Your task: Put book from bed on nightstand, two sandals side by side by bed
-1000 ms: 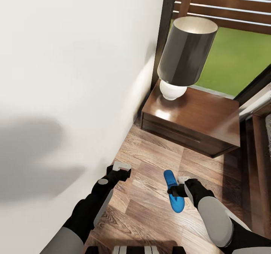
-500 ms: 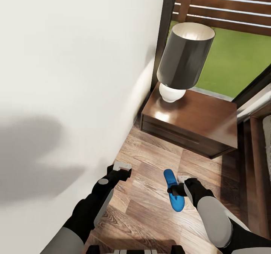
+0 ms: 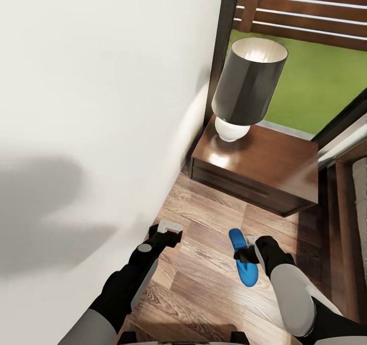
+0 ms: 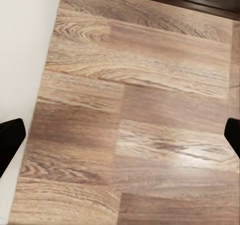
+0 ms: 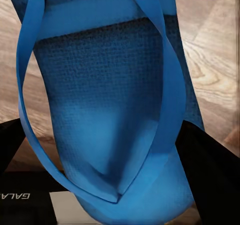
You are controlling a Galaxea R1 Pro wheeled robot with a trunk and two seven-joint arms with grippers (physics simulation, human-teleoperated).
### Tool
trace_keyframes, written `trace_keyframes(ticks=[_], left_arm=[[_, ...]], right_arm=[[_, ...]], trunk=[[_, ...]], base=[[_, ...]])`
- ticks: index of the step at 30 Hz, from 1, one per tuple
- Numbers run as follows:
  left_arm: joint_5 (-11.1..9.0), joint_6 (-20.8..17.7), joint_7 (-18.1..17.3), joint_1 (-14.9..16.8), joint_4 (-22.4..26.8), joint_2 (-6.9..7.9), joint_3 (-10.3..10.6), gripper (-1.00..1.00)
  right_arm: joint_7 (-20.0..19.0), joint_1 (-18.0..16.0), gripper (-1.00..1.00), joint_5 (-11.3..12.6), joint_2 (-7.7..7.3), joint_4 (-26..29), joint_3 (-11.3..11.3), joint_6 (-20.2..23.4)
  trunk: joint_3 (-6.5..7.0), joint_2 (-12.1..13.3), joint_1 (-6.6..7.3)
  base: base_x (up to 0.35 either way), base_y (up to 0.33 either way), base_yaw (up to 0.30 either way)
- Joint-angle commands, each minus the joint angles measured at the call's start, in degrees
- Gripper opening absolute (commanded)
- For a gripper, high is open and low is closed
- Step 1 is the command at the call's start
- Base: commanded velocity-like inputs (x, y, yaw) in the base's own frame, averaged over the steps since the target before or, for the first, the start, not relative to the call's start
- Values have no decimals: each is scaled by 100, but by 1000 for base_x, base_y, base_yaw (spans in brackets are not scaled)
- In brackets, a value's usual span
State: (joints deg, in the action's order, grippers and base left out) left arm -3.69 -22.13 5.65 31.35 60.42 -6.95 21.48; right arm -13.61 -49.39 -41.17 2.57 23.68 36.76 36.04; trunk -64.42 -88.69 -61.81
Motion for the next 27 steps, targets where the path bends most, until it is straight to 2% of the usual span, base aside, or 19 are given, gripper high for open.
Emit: trace_keyframes(ticks=[1, 10, 15, 18, 19, 20, 25, 27], left_arm=[[-41, -28, 73, 3, 13, 1, 17, 100], [-54, -51, 192, 3, 74, -52, 37, 100], [-60, -181, 204, -13, 292, -52, 83, 100], [-55, -262, 211, -27, 506, -43, 259, 100], [-58, -420, 269, -50, 834, -26, 492, 100], [-63, -516, 361, -63, 1104, -16, 601, 100], [-69, -642, 542, -87, 1547, -5, 743, 100], [-70, -673, 594, -95, 1672, -2, 782, 100]], right_arm=[[-51, -2, -100, -62, 11, 34, 43, 37], [-61, -1, -100, -85, 38, 95, 25, 97], [-73, -1, -100, -90, 40, 105, 13, 103], [-81, 0, -100, -91, 43, 108, 8, 104], [-85, 0, -100, -92, 53, 114, -38, 104], [-86, 3, -100, -92, 74, 151, -95, 107], [-94, 15, -100, -92, 199, 474, -209, 293], [-104, 28, -100, -91, 302, 878, -294, 501]], trunk=[[15, 40, 23], [177, 401, 220], [267, 601, 330], [320, 722, 396], [338, 762, 418], [356, 802, 440], [446, 1002, 550], [482, 1082, 594]], base=[[0, 0, 0], [0, 0, 0], [0, 0, 0], [0, 0, 0], [0, 0, 0], [0, 0, 0], [0, 0, 0], [0, 0, 0]])
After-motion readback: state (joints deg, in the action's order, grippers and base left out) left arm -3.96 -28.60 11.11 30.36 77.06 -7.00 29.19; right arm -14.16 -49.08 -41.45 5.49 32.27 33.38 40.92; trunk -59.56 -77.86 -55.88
